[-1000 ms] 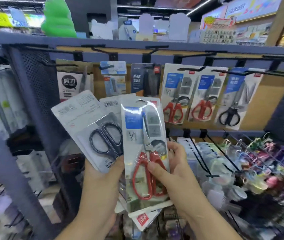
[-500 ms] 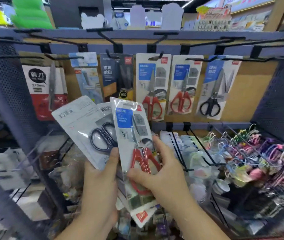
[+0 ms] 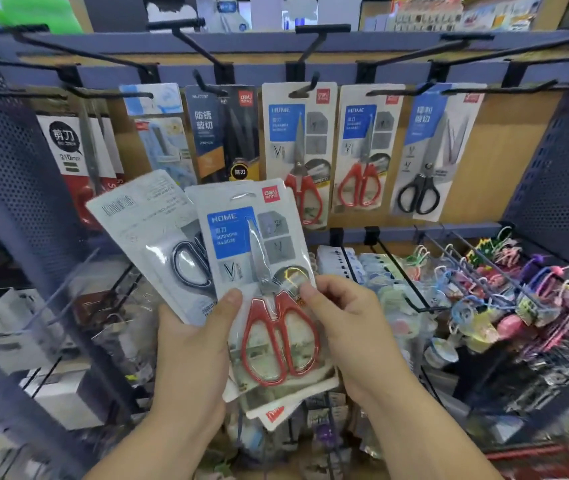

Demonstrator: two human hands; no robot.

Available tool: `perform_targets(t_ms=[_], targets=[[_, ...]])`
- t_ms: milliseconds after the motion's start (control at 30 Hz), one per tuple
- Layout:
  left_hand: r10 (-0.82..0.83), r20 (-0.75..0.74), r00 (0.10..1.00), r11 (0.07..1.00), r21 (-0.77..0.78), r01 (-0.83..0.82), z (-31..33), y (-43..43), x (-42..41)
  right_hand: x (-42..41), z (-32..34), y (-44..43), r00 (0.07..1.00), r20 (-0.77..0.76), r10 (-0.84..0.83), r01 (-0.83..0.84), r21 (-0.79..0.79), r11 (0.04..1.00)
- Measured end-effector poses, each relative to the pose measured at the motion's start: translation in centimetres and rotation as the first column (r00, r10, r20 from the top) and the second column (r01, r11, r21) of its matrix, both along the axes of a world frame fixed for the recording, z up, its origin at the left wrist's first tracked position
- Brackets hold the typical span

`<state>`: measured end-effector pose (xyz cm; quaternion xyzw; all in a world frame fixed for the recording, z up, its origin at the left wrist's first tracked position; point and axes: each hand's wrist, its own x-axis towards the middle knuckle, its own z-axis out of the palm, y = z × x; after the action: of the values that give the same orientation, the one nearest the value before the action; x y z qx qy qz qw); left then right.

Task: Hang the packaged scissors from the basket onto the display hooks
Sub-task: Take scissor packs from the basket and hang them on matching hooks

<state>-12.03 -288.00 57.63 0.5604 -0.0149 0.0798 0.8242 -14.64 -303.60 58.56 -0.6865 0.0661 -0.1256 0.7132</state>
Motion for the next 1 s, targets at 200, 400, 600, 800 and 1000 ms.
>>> perform_targets(t_ms=[200, 400, 600, 800, 1000], targets=[[0.004, 0.006, 1.000, 1.000, -0.015, -0.004, 0.0, 0.7, 0.3, -0.1, 0.2, 0.2, 0.999, 0.010, 0.038, -0.039, 0.138, 0.990], [-0.017, 0.005, 1.000, 1.000, -0.020, 0.017, 0.1, 1.0, 0.2, -0.1, 0.3, 0.4, 0.999, 0.038, -0.038, 0.035, 0.066, 0.997], [-0.009, 0.020, 1.000, 0.998, -0.065, 0.011, 0.8, 1.0, 0.2, 0.1, 0.2, 0.1, 0.965, 0.179, -0.193, 0.229, -0.206, 0.951], [-0.014, 0.111, 0.994, 1.000, -0.001, 0.014, 0.5, 0.6, 0.0, 0.3, 0.6, 1.4, 0.995, 0.076, -0.061, 0.074, -0.176, 0.982], [-0.010, 0.093, 0.996, 1.000, -0.007, 0.010, 0.1, 0.9, 0.4, 0.2, 0.8, 1.1, 0.988, 0.061, 0.143, -0.146, 0.055, 0.988]])
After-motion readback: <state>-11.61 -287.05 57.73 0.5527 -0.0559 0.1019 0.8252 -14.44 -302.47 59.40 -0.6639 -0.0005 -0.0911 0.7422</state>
